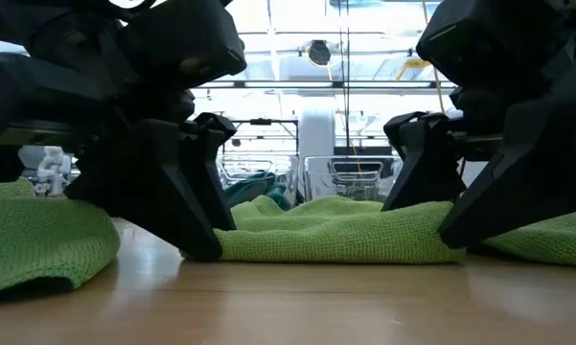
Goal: Fold microfiber towels
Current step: Fold the top left green microfiber towel
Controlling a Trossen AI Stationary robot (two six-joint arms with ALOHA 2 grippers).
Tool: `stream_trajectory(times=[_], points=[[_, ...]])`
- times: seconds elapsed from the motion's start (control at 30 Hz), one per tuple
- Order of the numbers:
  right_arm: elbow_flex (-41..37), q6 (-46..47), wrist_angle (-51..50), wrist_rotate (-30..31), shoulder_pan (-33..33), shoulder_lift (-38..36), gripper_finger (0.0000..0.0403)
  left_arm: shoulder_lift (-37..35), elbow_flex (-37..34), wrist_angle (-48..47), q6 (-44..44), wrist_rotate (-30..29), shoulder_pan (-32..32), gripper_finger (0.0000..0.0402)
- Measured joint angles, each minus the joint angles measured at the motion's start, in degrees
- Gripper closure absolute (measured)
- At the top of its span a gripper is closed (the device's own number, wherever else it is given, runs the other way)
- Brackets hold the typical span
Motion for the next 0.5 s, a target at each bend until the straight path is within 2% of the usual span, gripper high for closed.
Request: stream_trajectory(times=[0.13,0.23,0.5], points=[[0.0,0.1,-1.5,0.1,0.0,0.0,0.0194,0.1,0.0,0.2,0.0,0.1,0.5,0.0284],[0.0,0.1,-1.6,0.1,0.0,0.6,0.0211,0.8,0.0,0.6,0.0,0.6,0.8,0.0284],[0.2,3.0,-0.6,0.6,0.0,3.0,0.03,1.8,0.0,1.0,-1.8,1.4,0.7,0.0285]])
